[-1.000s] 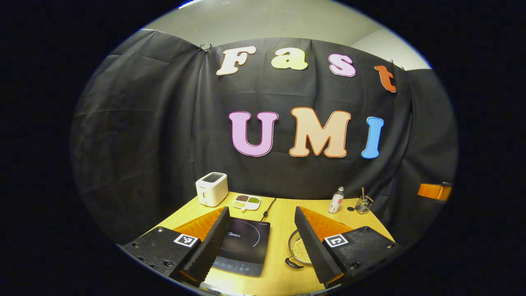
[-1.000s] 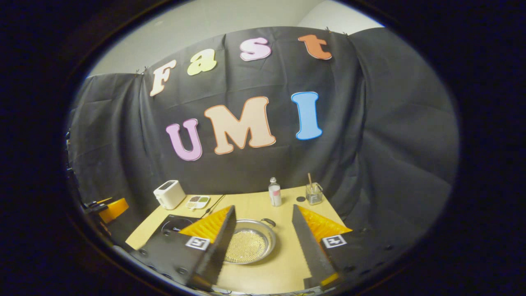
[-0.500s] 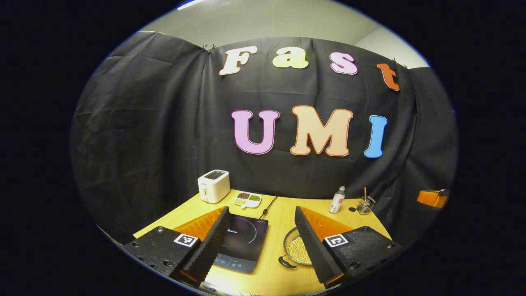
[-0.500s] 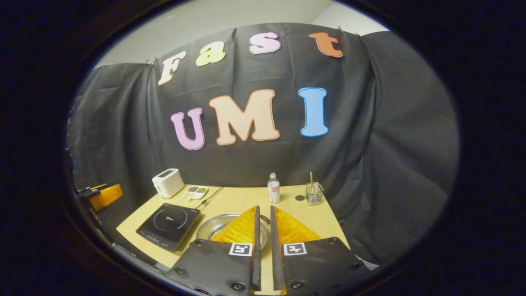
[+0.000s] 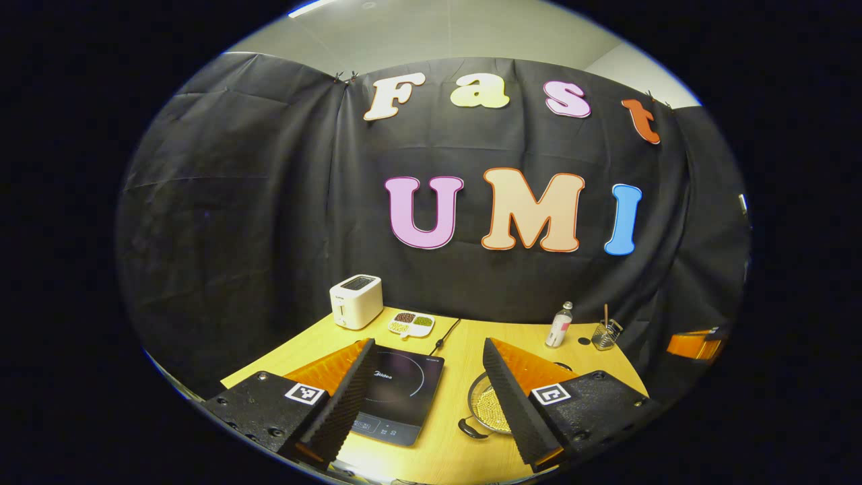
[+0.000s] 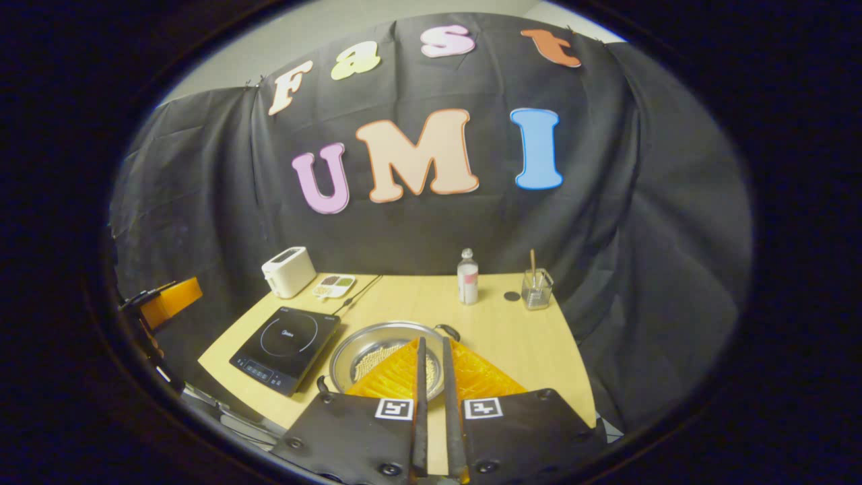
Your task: First push the handle of the pot to place it horizontally, then grasp the pot with both hands and set it on the induction cooktop.
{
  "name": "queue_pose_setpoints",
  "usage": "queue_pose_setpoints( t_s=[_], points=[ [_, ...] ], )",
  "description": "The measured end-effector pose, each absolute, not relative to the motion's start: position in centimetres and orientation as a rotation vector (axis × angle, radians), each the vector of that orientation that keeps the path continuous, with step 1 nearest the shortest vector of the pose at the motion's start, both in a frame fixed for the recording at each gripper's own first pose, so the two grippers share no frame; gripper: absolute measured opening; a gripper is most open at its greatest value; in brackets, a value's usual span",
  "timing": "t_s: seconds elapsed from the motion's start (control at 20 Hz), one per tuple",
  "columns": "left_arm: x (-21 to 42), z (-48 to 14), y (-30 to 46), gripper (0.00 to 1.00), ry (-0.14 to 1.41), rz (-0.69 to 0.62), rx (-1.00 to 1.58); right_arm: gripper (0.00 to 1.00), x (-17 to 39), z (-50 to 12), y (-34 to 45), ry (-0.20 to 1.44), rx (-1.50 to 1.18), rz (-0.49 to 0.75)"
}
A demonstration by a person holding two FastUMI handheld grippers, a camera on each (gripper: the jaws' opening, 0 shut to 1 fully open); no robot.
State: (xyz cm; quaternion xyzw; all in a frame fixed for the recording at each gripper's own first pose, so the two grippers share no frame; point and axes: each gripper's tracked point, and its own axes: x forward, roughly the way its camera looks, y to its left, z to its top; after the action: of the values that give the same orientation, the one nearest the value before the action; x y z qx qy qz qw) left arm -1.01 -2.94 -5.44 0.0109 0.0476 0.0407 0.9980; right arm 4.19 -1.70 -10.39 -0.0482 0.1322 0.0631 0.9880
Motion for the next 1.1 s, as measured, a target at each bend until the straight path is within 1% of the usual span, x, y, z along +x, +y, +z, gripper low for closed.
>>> queue_pose_setpoints(
  t_s=[0.15, 0.2, 0.3, 0.35, 0.4, 0.45, 0.5, 0.55, 0.6, 0.75, 0.95, 1.0, 1.05, 1.1],
  points=[
    [0.4, -5.8, -1.5, 0.96, 0.112, 0.068, 0.010, 0.05, 5.0, -13.5, 0.2, 0.364, -0.069, 0.120],
    [0.9, -5.8, -0.8, 0.96, 0.116, 0.065, 0.007, 0.13, 5.1, -14.3, 0.7, 0.391, -0.068, 0.115],
    [1.7, -6.0, 0.5, 0.96, 0.127, 0.059, 0.001, 0.13, 5.3, -16.0, 1.7, 0.445, -0.078, 0.102],
    [2.1, -6.1, 1.2, 0.96, 0.131, 0.056, 0.000, 0.05, 5.4, -17.0, 2.3, 0.475, -0.081, 0.098],
    [2.5, -6.1, 1.9, 0.96, 0.134, 0.053, 0.000, 0.05, 5.4, -18.1, 2.9, 0.507, -0.082, 0.092],
    [2.9, -6.2, 2.7, 0.96, 0.139, 0.052, 0.004, 0.13, 5.4, -19.3, 3.4, 0.546, -0.083, 0.083],
    [3.4, -6.2, 3.4, 0.96, 0.140, 0.049, 0.010, 0.13, 5.2, -20.5, 3.7, 0.584, -0.084, 0.071],
    [3.7, -6.3, 4.0, 0.92, 0.141, 0.045, 0.017, 0.13, 5.0, -21.7, 4.1, 0.628, -0.085, 0.056],
    [4.1, -6.4, 4.6, 0.96, 0.144, 0.041, 0.022, 0.13, 4.7, -23.1, 4.4, 0.673, -0.083, 0.042],
    [5.3, -6.8, 5.8, 0.96, 0.153, 0.012, 0.011, 0.13, 3.5, -26.5, 5.6, 0.789, -0.068, 0.012],
    [6.6, -7.9, 7.5, 0.96, 0.173, -0.013, 0.013, 0.13, 2.6, -29.4, 7.7, 0.883, -0.018, -0.013],
    [6.9, -8.0, 8.1, 0.92, 0.178, -0.012, 0.020, 0.13, 2.6, -30.2, 8.1, 0.909, -0.011, -0.016],
    [7.2, -8.3, 8.4, 0.92, 0.181, -0.013, 0.026, 0.13, 2.4, -31.0, 8.6, 0.943, 0.006, -0.025],
    [7.5, -8.5, 8.7, 0.96, 0.185, -0.017, 0.026, 0.13, 2.3, -32.0, 8.6, 0.981, 0.039, -0.042]
  ],
)
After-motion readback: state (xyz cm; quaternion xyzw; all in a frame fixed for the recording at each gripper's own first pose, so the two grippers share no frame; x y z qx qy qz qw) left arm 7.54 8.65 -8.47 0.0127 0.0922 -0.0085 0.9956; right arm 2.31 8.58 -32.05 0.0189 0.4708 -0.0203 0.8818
